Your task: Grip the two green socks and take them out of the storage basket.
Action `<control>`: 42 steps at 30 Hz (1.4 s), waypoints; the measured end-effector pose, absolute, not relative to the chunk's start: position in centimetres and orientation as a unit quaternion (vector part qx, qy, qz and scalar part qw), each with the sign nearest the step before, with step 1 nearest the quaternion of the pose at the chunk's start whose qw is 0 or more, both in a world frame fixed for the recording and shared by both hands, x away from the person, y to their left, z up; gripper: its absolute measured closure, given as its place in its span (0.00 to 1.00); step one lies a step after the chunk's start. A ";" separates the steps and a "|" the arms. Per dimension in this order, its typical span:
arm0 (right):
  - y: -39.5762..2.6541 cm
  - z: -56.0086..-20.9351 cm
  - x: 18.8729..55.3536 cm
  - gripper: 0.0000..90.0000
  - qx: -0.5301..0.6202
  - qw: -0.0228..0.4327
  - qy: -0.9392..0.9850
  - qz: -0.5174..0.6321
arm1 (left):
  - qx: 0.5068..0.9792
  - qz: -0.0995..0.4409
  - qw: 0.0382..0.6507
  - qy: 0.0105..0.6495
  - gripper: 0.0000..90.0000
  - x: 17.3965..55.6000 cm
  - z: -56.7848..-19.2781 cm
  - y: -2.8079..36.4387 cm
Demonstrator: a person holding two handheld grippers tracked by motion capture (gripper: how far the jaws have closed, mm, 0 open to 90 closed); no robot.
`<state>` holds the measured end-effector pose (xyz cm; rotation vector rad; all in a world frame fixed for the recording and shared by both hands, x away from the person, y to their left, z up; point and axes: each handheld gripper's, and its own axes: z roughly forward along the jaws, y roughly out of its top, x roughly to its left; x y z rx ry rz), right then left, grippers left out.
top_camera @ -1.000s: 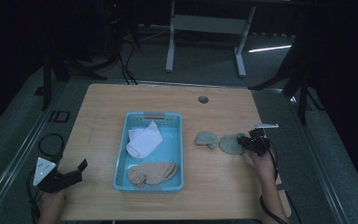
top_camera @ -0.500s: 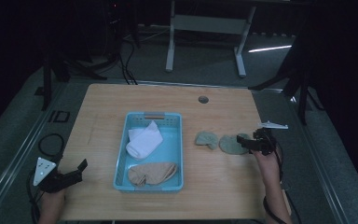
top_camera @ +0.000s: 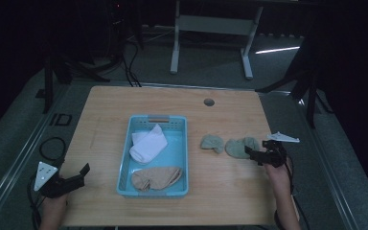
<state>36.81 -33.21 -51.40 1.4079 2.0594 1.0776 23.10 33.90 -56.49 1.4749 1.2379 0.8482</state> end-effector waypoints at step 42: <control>-35.2 -53.9 30.9 0.16 0.497 0.231 0.731 0.406 | 0.610 0.347 0.497 0.510 0.00 23.1 -56.5 34.0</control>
